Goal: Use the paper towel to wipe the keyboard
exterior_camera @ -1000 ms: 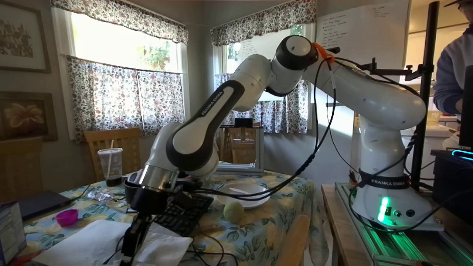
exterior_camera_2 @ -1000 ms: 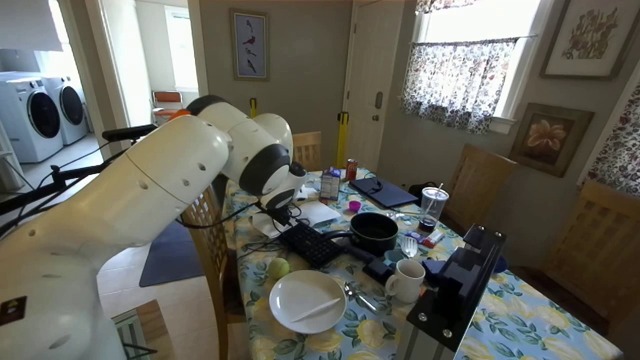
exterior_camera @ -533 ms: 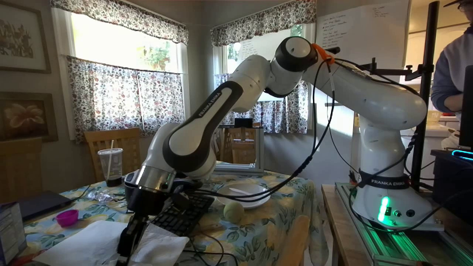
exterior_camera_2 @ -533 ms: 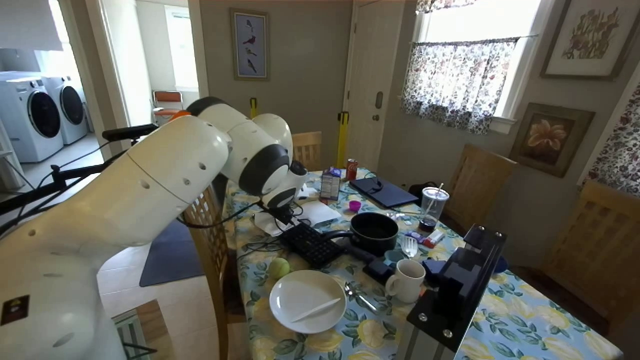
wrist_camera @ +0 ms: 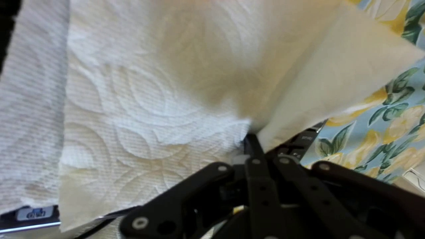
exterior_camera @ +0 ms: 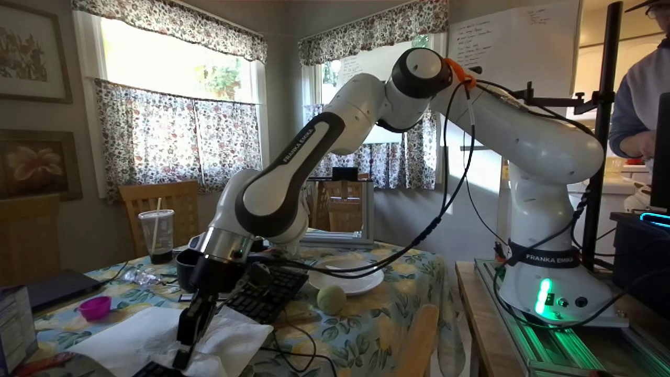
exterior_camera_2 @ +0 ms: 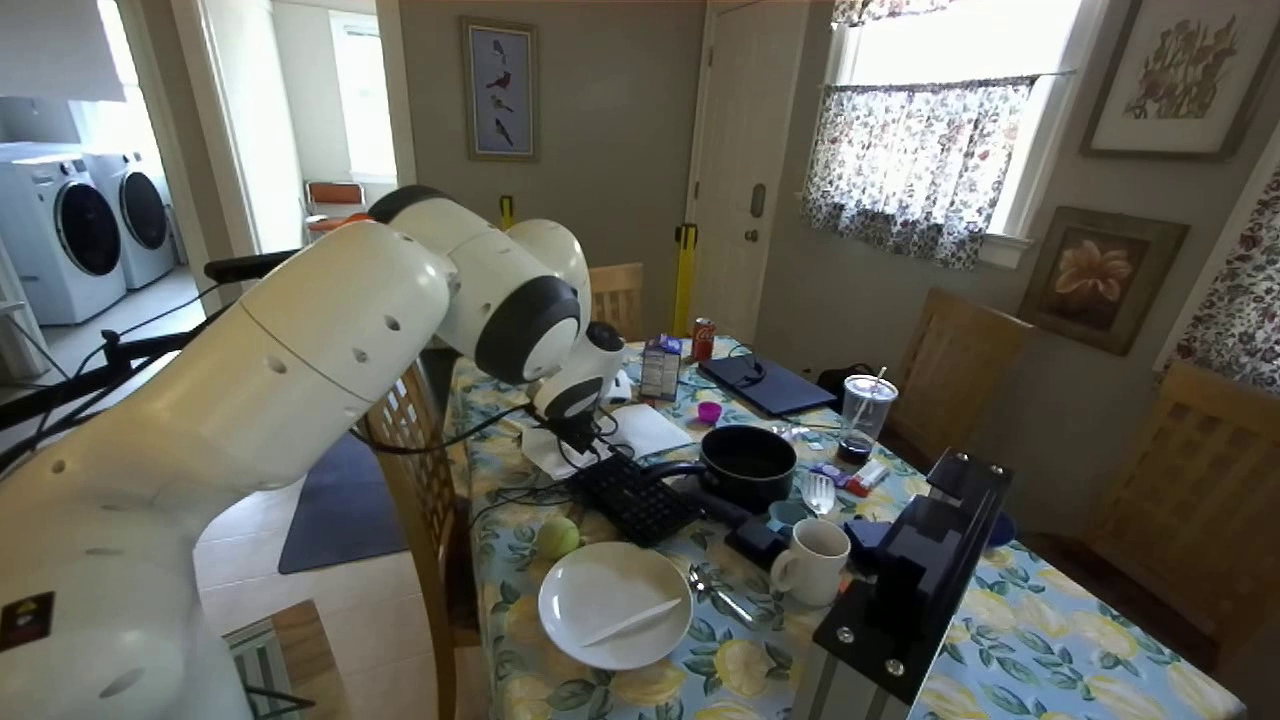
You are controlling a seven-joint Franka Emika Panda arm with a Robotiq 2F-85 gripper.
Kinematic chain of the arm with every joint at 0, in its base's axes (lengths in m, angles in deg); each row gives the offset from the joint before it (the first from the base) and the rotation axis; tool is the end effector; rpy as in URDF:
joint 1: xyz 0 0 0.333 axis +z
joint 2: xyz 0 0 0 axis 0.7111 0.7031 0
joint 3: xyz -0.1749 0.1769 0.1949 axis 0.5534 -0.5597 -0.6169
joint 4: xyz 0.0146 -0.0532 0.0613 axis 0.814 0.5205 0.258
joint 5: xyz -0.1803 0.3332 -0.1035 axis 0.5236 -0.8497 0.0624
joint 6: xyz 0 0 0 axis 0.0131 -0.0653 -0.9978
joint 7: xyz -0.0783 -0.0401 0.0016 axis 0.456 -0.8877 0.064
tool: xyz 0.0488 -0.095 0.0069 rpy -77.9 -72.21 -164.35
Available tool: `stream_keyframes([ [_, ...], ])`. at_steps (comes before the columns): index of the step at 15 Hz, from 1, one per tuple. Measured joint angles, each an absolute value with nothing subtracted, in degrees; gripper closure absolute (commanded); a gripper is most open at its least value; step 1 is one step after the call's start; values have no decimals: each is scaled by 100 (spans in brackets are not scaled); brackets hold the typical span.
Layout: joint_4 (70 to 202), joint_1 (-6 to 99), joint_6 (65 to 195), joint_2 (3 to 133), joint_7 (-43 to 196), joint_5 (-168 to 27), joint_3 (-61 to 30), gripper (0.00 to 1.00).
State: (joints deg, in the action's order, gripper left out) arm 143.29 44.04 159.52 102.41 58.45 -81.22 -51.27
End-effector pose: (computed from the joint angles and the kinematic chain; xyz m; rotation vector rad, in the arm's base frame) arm 0.6179 0.3044 0.1627 -2.5771 -0.5168 -0.3476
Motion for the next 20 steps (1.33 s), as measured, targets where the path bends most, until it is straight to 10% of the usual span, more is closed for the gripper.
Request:
stream_keyframes([
  [20,16158,3090,17181,9254,6362,-8167,-5238,100],
])
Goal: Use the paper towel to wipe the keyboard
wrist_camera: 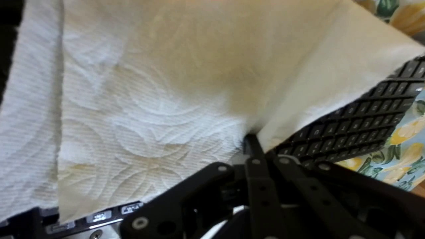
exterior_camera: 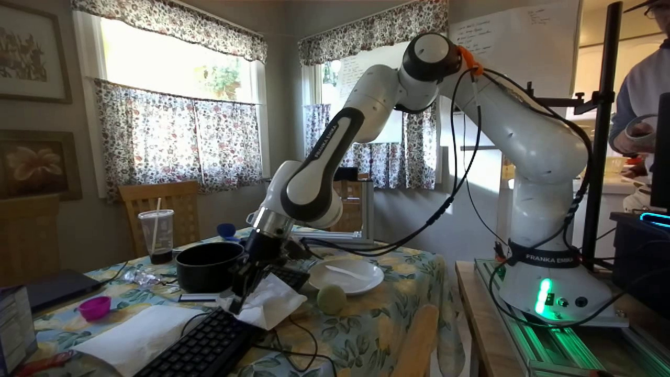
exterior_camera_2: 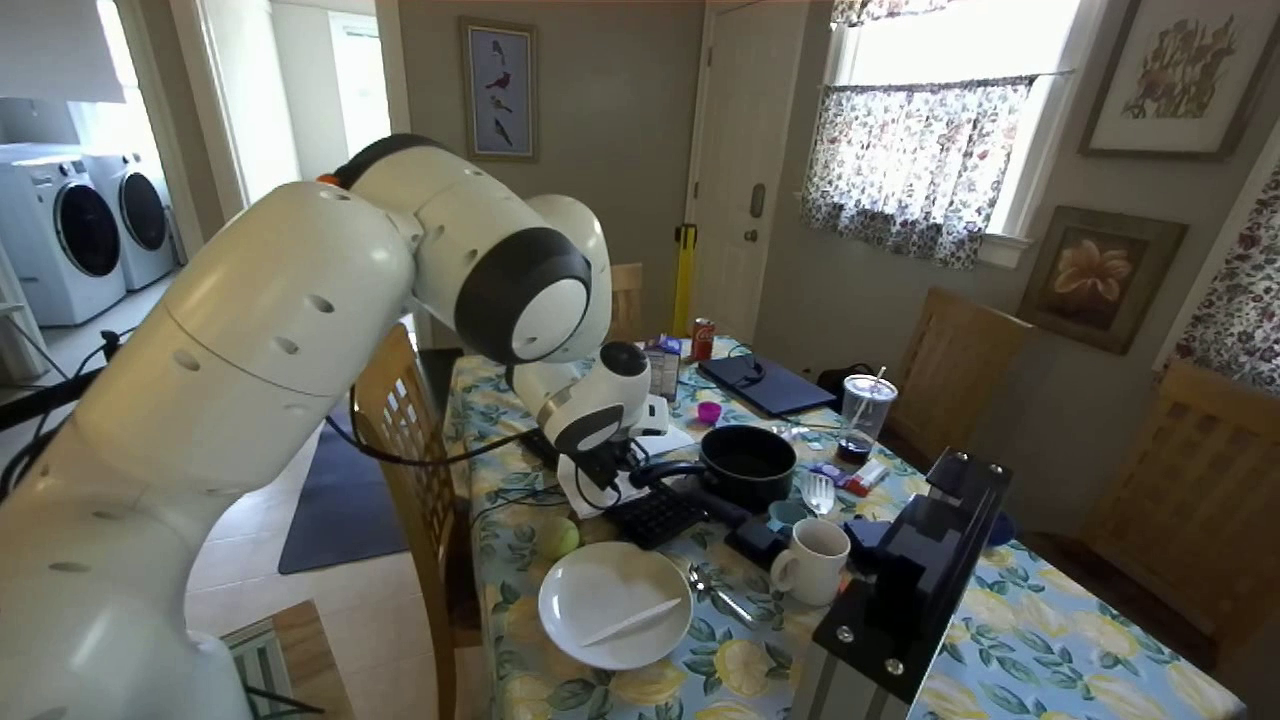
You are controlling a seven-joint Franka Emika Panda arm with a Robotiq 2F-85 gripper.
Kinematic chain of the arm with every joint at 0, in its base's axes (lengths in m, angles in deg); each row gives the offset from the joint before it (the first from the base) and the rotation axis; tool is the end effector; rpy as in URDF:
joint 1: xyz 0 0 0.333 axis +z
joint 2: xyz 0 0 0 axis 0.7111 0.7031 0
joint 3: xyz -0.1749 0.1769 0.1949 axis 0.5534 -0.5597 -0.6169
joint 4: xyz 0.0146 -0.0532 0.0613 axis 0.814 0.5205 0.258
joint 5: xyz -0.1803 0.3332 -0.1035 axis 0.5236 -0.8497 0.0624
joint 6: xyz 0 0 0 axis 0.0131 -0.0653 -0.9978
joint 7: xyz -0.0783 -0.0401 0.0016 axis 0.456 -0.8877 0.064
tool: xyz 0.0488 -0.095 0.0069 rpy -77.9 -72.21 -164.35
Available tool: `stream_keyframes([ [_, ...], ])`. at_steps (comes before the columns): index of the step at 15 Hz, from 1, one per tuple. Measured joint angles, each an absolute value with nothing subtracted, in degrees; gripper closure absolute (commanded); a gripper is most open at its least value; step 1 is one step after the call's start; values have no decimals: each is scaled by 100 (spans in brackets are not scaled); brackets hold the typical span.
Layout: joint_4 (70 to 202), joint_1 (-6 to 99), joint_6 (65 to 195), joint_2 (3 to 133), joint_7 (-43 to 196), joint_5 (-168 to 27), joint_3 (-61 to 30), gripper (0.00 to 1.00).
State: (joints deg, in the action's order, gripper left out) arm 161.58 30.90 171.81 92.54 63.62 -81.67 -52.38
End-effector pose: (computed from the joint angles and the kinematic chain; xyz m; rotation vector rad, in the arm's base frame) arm 0.5922 0.1759 0.1745 -2.6875 -0.1854 -0.4783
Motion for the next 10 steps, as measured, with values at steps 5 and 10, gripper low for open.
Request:
stream_keyframes([
  [5,16288,2912,17644,9237,6337,-8123,-5616,100],
  [10,16043,3268,18001,9078,6332,-7876,-5468,100],
])
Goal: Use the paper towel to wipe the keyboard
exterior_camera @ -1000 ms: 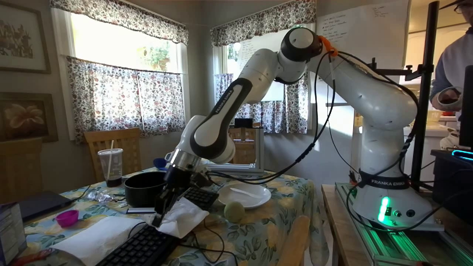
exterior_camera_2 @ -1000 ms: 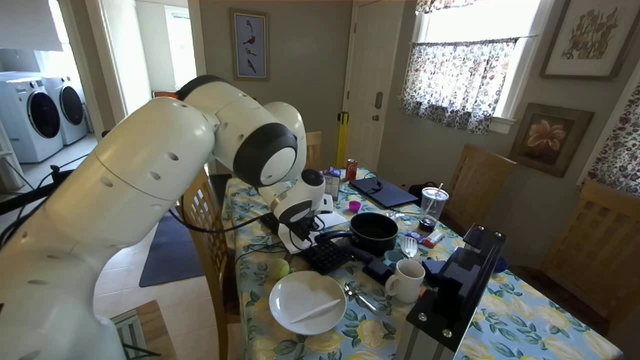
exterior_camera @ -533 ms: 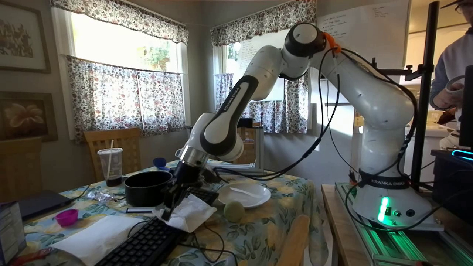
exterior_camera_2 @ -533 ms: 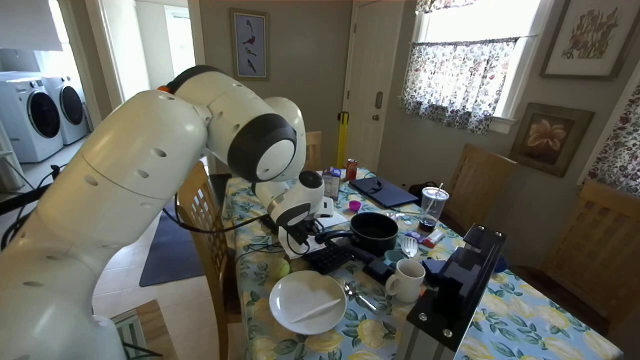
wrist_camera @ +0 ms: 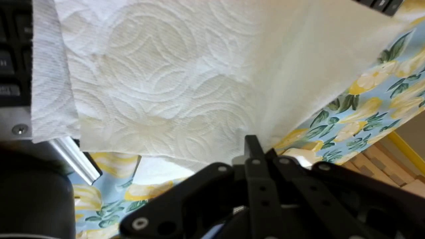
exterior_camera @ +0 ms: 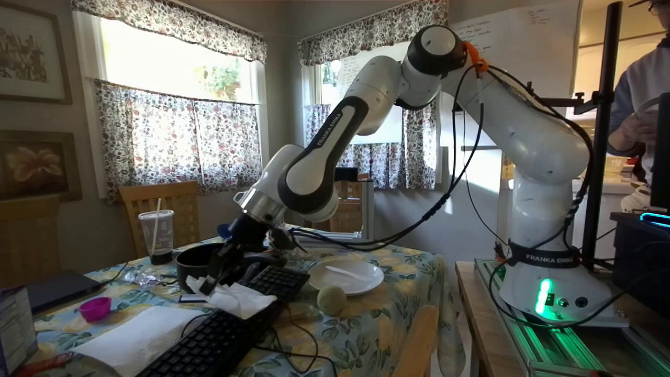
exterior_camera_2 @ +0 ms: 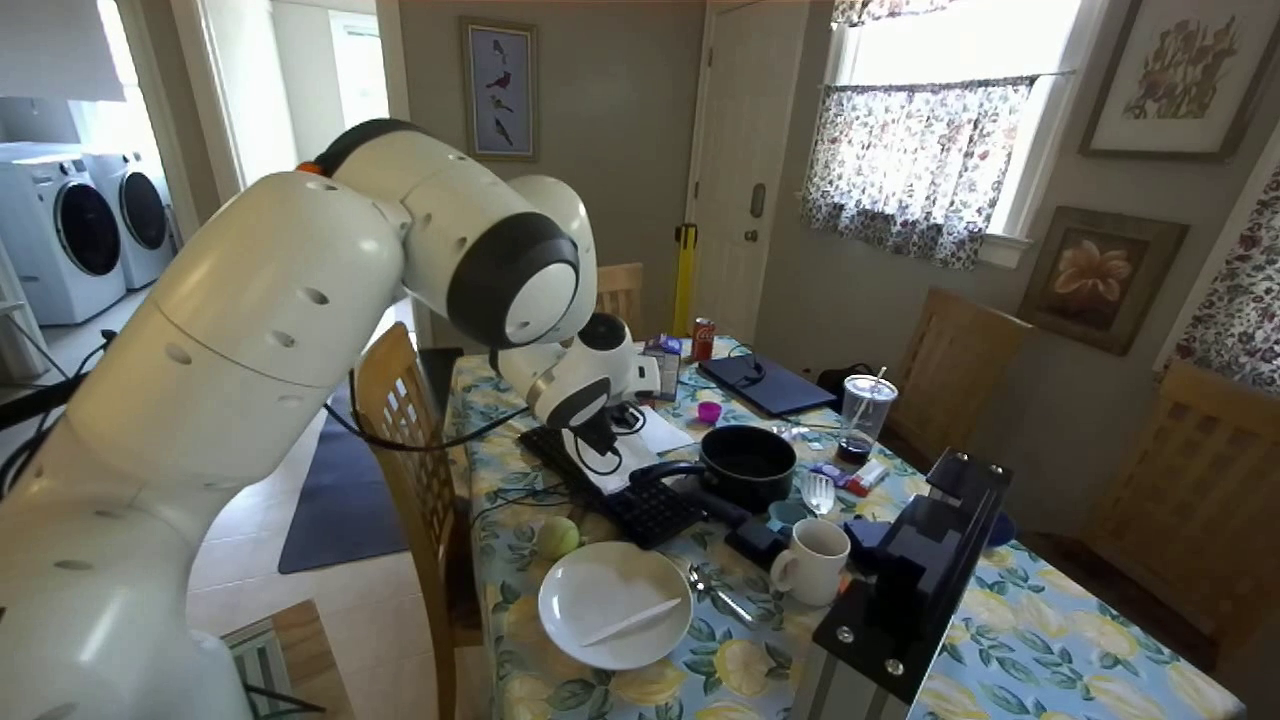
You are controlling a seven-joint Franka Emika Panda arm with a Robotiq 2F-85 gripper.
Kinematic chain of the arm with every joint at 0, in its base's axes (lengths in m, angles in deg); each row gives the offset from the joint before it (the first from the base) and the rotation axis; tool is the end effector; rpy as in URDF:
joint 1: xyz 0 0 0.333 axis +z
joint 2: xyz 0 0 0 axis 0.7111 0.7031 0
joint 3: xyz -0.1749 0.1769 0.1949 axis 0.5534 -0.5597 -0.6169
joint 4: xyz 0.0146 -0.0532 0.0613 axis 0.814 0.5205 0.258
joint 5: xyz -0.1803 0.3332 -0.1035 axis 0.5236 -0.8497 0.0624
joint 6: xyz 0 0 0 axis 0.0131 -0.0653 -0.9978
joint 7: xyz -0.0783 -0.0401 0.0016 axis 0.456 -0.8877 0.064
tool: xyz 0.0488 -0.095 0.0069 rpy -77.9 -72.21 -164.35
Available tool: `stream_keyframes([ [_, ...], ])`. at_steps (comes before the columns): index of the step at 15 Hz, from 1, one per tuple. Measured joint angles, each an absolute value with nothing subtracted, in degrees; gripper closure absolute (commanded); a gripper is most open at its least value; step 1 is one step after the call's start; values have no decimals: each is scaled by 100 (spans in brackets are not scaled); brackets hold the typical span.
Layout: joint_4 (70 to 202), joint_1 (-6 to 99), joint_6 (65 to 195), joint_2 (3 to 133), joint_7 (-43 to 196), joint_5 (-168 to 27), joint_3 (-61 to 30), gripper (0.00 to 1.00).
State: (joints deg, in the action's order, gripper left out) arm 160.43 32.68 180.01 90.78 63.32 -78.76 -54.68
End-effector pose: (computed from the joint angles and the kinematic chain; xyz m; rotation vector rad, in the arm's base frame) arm 0.6012 0.2122 0.2247 -2.6068 -0.2937 -0.7415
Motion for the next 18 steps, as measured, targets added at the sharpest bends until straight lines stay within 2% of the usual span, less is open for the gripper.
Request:
stream_keyframes([
  [7,15230,4988,18016,8924,6340,-7432,-3404,100],
  [8,15114,5193,17998,8963,6340,-7375,-3171,74],
  [10,14890,5416,17952,9098,6336,-7275,-2966,67],
  [18,14942,5907,17890,8885,6236,-6775,-2909,10],
])
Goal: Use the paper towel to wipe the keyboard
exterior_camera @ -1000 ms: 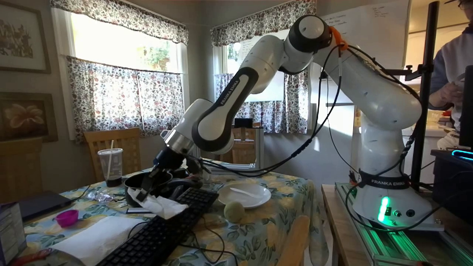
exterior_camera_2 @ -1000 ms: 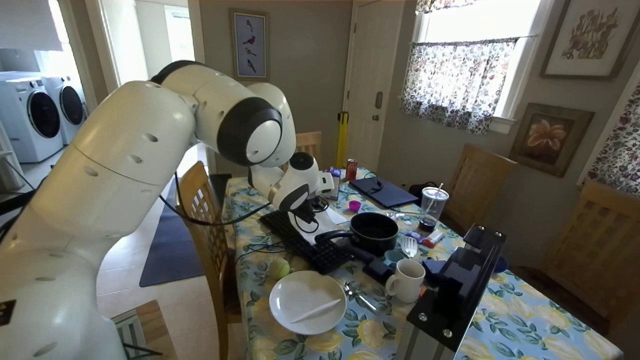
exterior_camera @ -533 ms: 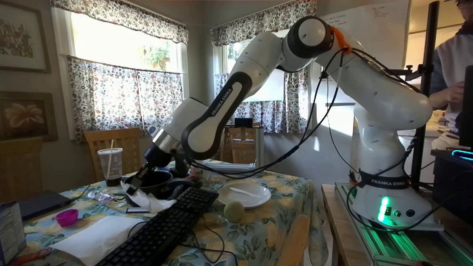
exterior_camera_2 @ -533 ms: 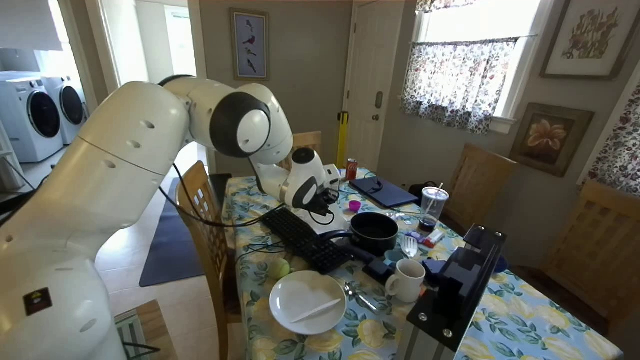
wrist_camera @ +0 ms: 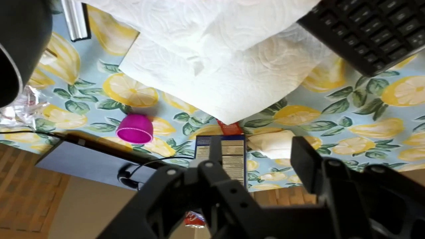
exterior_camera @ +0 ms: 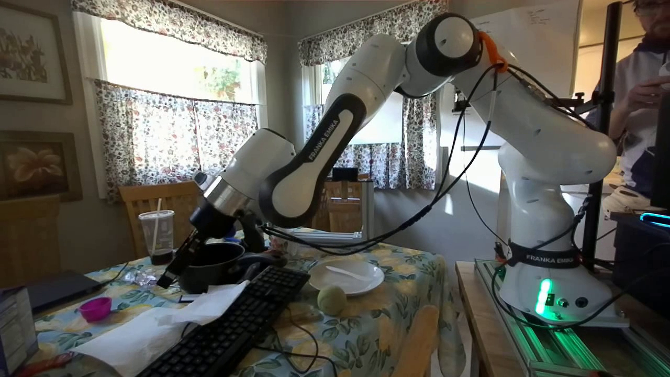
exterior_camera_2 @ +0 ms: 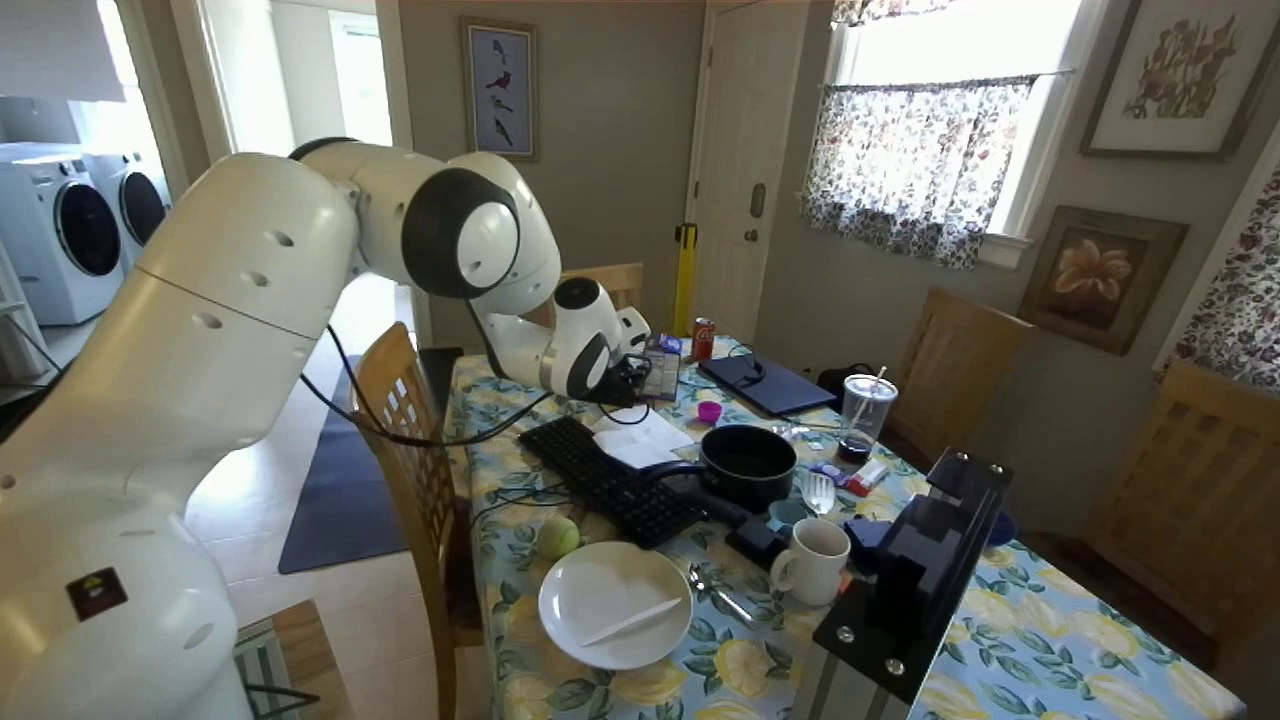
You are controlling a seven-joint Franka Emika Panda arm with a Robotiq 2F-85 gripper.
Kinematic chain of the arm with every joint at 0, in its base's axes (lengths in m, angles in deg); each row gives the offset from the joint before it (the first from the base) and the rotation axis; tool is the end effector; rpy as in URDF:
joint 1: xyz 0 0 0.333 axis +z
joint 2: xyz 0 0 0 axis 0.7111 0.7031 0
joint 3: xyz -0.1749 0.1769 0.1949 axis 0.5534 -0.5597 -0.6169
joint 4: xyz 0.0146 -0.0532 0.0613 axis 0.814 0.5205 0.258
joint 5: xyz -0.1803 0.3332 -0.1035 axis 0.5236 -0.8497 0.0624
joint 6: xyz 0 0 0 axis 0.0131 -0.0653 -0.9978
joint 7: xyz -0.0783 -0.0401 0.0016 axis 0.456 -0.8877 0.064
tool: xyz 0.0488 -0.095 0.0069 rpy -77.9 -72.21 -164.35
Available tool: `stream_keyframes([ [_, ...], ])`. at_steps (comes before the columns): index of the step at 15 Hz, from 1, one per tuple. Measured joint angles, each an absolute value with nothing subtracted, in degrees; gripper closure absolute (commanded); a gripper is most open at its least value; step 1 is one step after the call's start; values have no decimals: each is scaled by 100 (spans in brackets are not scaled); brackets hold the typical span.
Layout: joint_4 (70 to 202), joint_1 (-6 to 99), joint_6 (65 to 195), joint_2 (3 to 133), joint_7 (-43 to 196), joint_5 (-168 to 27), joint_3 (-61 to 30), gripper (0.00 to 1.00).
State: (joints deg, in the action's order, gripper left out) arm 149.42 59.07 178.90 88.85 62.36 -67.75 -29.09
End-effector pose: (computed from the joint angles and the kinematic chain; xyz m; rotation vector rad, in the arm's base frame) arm 0.6339 0.2714 0.2607 -2.6857 -0.8404 -1.0352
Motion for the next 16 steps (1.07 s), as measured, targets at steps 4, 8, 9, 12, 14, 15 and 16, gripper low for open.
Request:
stream_keyframes([
  [4,15701,6052,16877,8101,6208,-6749,-2873,0],
  [8,16527,5444,15719,7241,5539,-6871,-3766,0],
  [9,16688,5298,15438,7063,5280,-6967,-3967,0],
  [12,16982,5140,14515,6590,4541,-7090,-4160,0],
  [14,17079,5141,13879,6316,4151,-7092,-4134,0],
  [15,17085,5168,13811,6256,4120,-7094,-4103,0],
  [16,17077,5203,13818,6250,4120,-7094,-4068,0],
])
